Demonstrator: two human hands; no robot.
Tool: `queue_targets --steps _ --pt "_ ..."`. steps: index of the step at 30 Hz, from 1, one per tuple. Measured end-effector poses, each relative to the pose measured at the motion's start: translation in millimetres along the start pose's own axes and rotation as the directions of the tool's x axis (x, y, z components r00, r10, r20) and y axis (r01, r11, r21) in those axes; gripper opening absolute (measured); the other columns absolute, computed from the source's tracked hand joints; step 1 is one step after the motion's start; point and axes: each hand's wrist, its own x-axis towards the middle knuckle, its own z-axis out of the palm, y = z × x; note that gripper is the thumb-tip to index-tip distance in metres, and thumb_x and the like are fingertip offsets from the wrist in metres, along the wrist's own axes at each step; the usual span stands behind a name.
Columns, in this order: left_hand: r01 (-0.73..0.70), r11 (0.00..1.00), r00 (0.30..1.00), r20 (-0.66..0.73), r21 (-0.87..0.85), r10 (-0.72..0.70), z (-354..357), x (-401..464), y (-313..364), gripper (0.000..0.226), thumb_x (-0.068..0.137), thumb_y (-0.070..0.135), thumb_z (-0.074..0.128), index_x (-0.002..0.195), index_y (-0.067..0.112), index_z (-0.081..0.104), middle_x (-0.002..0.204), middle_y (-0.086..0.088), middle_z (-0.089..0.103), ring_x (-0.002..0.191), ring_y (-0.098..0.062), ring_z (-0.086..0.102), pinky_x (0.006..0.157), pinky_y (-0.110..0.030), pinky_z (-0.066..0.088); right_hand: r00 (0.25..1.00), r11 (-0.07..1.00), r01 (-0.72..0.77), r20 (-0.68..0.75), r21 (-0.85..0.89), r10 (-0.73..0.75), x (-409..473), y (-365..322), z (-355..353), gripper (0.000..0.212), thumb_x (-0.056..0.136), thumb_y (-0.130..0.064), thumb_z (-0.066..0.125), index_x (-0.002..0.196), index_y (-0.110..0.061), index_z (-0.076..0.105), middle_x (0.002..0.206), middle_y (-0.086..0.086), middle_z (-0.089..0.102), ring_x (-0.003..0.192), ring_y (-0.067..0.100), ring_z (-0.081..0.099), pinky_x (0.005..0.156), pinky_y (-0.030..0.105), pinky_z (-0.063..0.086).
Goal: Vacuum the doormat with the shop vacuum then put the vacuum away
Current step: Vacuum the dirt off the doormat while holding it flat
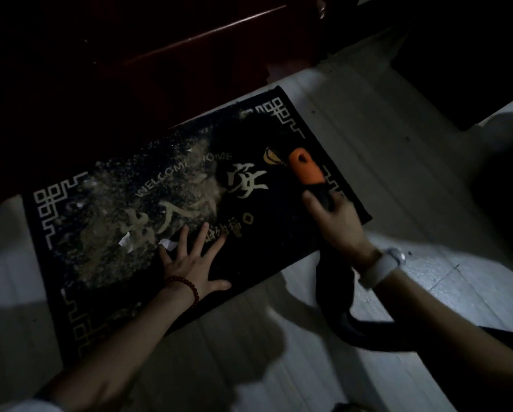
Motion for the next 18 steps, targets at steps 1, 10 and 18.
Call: queue_targets --steps 1,10,18 --pt "0.001 1.000 1.000 0.002 0.001 -0.001 0 0 0 0.096 0.074 0.072 0.050 0.142 0.046 -0.014 0.150 0.007 -0.033 0.140 -0.031 -0.025 0.109 -0.067 0.005 0.999 1.000 -0.007 -0.035 0.007 0.007 13 -3 -1 0.023 0.090 -0.035 0.055 0.076 -0.017 0.051 0.056 -0.002 0.052 0.040 0.004 0.051 0.043 0.021 0.041" --pt "-0.001 1.000 1.000 0.002 0.008 0.001 0 0 -1 0.096 0.074 0.072 0.050 0.142 0.046 -0.013 0.150 0.007 -0.033 0.140 -0.031 -0.025 0.108 -0.067 0.007 0.978 0.996 -0.054 0.197 -0.068 0.067 -5 3 27 0.026 0.090 -0.039 0.055 0.094 -0.014 0.053 0.065 0.001 0.059 0.049 0.014 0.057 0.045 0.023 0.047" --pt "-0.020 0.999 1.000 -0.001 -0.030 0.019 1 0 -2 0.097 0.072 0.075 0.048 0.141 0.048 -0.014 0.151 0.007 -0.030 0.140 -0.032 -0.024 0.107 -0.068 0.006 0.997 0.996 -0.079 0.016 0.046 0.078 47 -10 21 0.023 0.091 -0.038 0.054 0.089 -0.015 0.054 0.061 -0.002 0.055 0.037 0.005 0.051 0.040 0.020 0.041"
